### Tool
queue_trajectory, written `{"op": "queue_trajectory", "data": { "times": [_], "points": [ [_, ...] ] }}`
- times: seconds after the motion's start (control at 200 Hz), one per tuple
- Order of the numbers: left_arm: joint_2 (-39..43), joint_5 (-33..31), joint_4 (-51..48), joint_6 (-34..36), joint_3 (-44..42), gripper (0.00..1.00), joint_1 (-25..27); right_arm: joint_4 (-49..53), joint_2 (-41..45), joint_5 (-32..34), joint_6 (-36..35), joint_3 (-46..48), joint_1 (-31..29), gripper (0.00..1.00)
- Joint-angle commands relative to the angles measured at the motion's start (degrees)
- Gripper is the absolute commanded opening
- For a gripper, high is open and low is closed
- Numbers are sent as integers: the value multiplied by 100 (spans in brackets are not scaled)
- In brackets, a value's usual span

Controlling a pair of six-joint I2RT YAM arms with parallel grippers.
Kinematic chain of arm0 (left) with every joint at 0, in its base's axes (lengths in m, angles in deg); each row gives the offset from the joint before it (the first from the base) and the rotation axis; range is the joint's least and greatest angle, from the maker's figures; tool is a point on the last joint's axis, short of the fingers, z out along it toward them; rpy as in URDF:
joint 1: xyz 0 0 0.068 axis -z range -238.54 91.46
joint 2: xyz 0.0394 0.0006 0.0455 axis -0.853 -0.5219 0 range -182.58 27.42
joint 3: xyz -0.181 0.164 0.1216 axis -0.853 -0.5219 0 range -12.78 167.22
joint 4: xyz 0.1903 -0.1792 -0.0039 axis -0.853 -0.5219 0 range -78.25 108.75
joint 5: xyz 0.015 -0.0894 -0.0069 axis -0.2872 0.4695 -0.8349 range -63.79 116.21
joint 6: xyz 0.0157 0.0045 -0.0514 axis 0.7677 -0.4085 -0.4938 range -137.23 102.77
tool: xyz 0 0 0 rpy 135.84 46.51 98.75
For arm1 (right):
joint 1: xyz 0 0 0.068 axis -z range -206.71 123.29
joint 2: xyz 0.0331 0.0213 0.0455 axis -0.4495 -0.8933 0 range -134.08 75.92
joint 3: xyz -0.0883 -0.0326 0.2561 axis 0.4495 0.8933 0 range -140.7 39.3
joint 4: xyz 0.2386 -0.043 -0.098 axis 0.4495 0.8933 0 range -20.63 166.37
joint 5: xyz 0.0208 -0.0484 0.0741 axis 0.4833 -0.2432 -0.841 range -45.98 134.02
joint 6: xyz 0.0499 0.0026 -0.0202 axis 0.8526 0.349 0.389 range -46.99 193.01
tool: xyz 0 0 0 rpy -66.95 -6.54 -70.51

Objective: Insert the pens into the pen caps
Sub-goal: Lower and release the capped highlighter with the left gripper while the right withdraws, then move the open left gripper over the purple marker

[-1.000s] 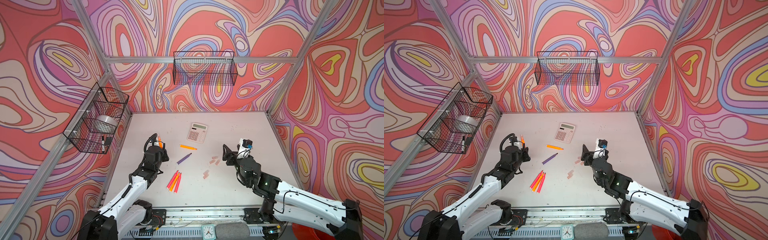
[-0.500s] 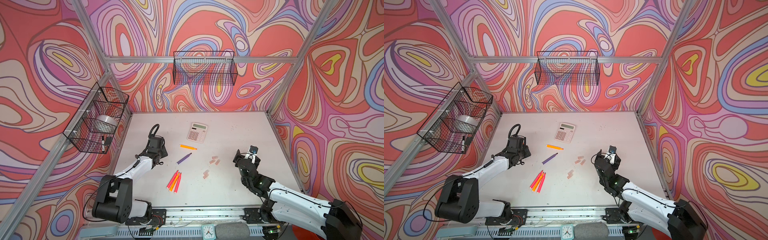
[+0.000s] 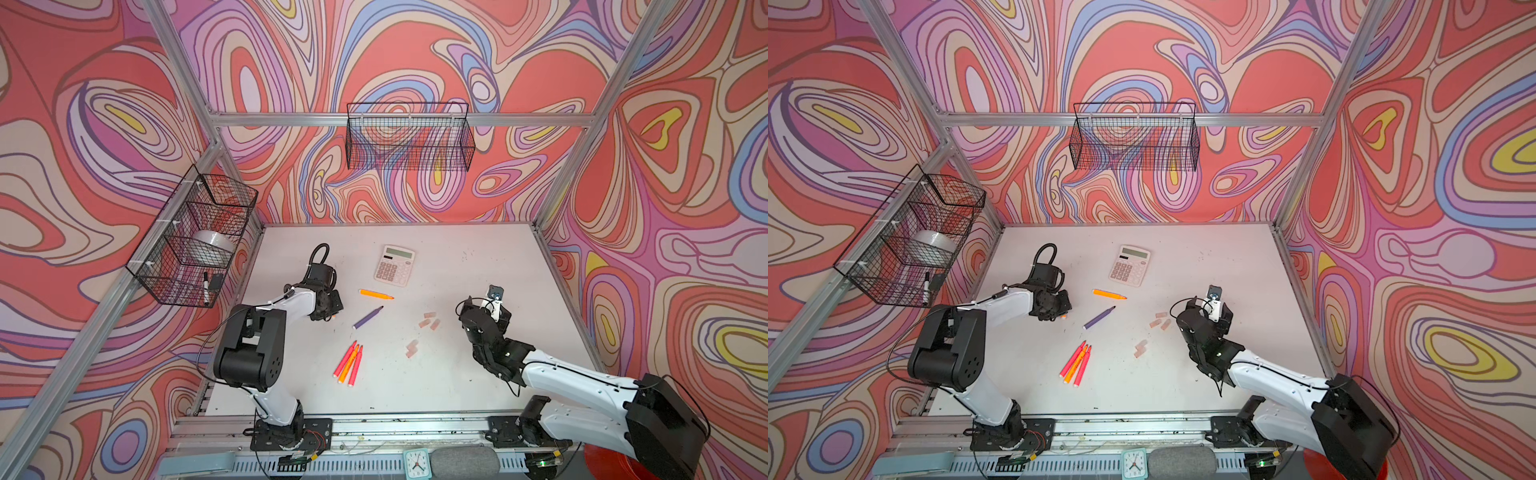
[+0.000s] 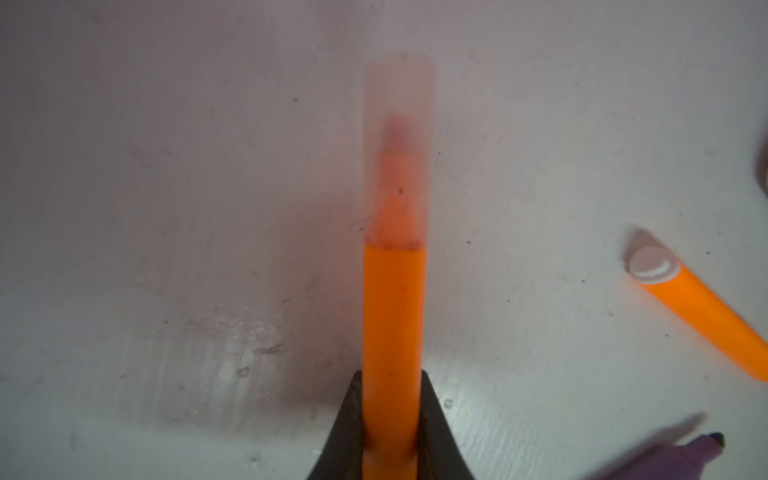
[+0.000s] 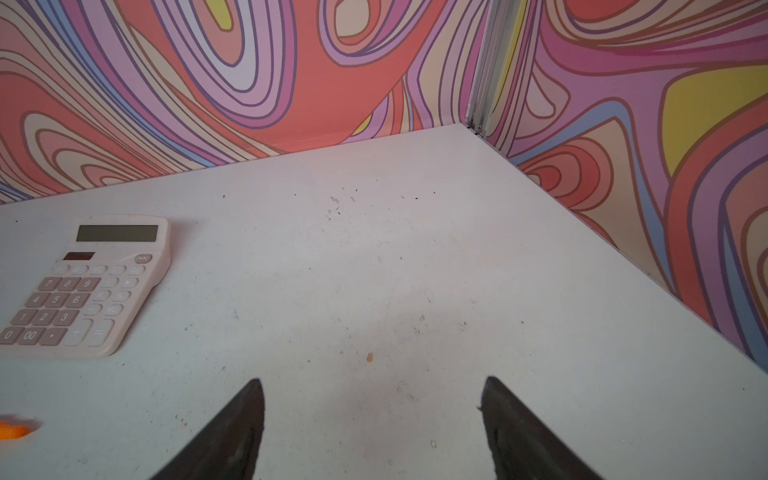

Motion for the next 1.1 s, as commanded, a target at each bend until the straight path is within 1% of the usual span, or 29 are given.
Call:
{"op": "queue_trajectory", "data": {
  "times": [0.0, 0.175, 0.26, 0.431, 0.576, 0.626, 0.656, 0.676, 0.701, 0.816, 0.856, 0.881, 0.891, 0.901, 0.911, 0.921, 0.976, 1.011, 1.061, 1.091],
  "points": [
    [-267, 207, -360, 66, 239, 0, -31, 131, 2, -4, 77, -101, 38, 85],
    [-343, 333, -280, 63, 224, 0, -38, 171, -9, -93, 63, -128, 55, 85],
    [-288, 290, -289, 69, 204, 0, -40, 167, -9, -86, 87, -123, 64, 86],
    [-134, 254, -232, 96, 128, 23, -38, 226, 7, -135, 98, -136, 80, 86],
    [10, 161, -216, 108, 59, 35, -38, 181, 9, -144, 90, -110, 98, 86],
    [62, 186, -198, 108, 54, 44, -40, 223, 13, -174, 90, -135, 97, 86],
    [108, 218, -159, 111, 36, 56, -42, 234, 18, -167, 97, -136, 100, 86],
    [143, 248, -129, 125, 17, 60, -40, 230, 18, -153, 111, -134, 100, 86],
    [197, 276, -83, 134, -6, 62, -38, 211, 18, -155, 104, -124, 104, 86],
    [530, 242, 100, 123, -175, 64, -38, 201, 1, -176, 90, -129, 108, 86],
    [685, 230, 160, 117, -229, 67, -43, 232, 5, -202, 93, -142, 108, 86],
    [793, 229, 177, 127, -265, 72, -38, 247, 7, -197, 100, -145, 118, 86],
    [839, 232, 178, 124, -280, 78, -38, 247, 9, -184, 105, -145, 117, 86],
    [883, 220, 179, 123, -295, 89, -42, 241, 9, -183, 111, -142, 117, 86],
    [936, 195, 179, 118, -307, 96, -39, 237, 9, -176, 113, -140, 115, 86],
    [980, 158, 179, 97, -310, 99, -38, 232, 5, -170, 113, -137, 117, 86],
    [1200, -106, 33, -122, -210, 100, -38, 218, 0, -182, 104, -134, 119, 86],
    [1338, -180, -120, -128, -131, 100, -38, 215, -8, -177, 101, -136, 120, 86],
    [1623, -224, -12, -184, -200, 100, -38, 221, -23, -203, 92, -140, 126, 86],
    [1832, -200, 100, -367, -301, 100, -38, 246, -19, -220, 95, -164, 126, 86]
  ]
}}
